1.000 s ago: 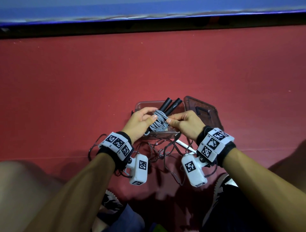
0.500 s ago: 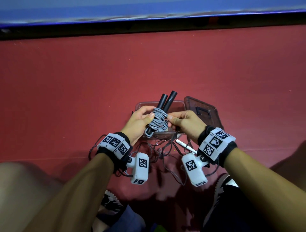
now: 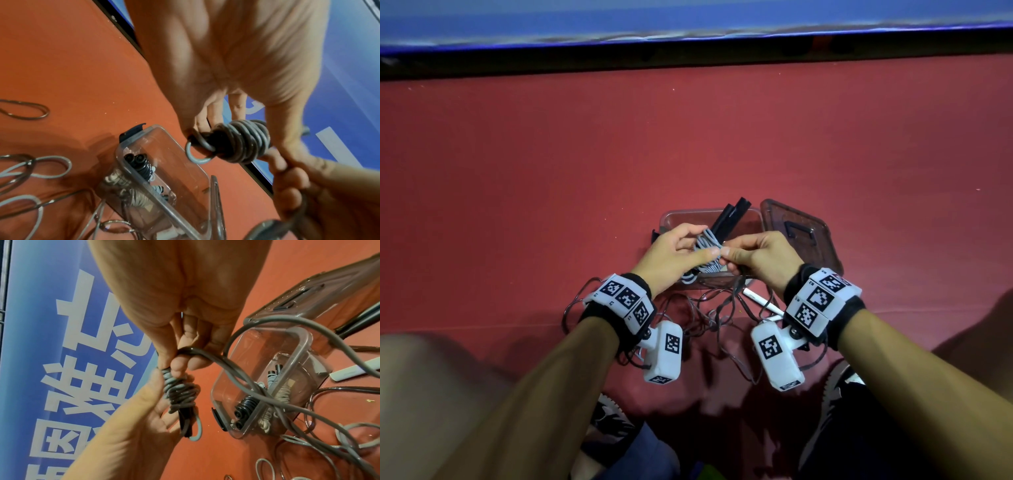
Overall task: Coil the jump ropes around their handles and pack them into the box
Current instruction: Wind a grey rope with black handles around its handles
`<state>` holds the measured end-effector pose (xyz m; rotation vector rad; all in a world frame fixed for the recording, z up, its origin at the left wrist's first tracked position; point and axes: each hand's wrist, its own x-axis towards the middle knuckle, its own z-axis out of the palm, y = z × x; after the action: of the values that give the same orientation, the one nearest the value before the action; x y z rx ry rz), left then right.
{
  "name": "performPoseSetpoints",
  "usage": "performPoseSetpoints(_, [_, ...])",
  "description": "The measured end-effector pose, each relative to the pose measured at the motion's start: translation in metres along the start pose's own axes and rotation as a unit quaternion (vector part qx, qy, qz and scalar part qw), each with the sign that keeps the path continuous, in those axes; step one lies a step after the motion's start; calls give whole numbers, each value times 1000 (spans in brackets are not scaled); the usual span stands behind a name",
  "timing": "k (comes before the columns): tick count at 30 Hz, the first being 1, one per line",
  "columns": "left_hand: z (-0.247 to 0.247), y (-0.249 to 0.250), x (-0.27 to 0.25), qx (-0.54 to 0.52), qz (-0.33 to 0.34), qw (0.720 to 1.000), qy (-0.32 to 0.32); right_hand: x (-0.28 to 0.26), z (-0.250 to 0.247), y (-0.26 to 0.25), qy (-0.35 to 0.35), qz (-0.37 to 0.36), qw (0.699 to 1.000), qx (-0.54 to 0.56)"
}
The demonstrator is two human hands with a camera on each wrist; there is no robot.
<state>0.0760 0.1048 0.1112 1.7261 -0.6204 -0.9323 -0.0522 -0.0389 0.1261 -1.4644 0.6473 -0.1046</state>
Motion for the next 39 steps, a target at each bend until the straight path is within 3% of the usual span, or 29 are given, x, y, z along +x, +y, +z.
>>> performPoseSetpoints(4, [2, -4, 2, 59, 33, 997, 24, 1, -1, -2, -3, -12, 1000, -6])
performPoseSetpoints(9, [3, -2, 2, 14, 30, 999, 35, 2, -3, -3, -37, -11, 998, -46])
performPoseSetpoints(17, [5, 8, -5, -107, -26, 994, -24, 3, -3, -10, -19, -24, 999, -28])
performPoseSetpoints(22, [4, 8, -4, -140, -61, 987, -40, 1, -3, -8, -20, -39, 995, -94])
performPoseSetpoints(28, [5, 7, -7, -125, -67, 988, -63, 5, -9, -1, 14, -62, 979, -192])
performPoseSetpoints(35, [9, 12, -8, -67, -18, 997, -42, 1, -7, -6, -12, -73, 979, -190])
performPoseSetpoints(39, [5, 9, -5, -79, -19, 996, -22, -1, -2, -11, -54, -40, 986, -150])
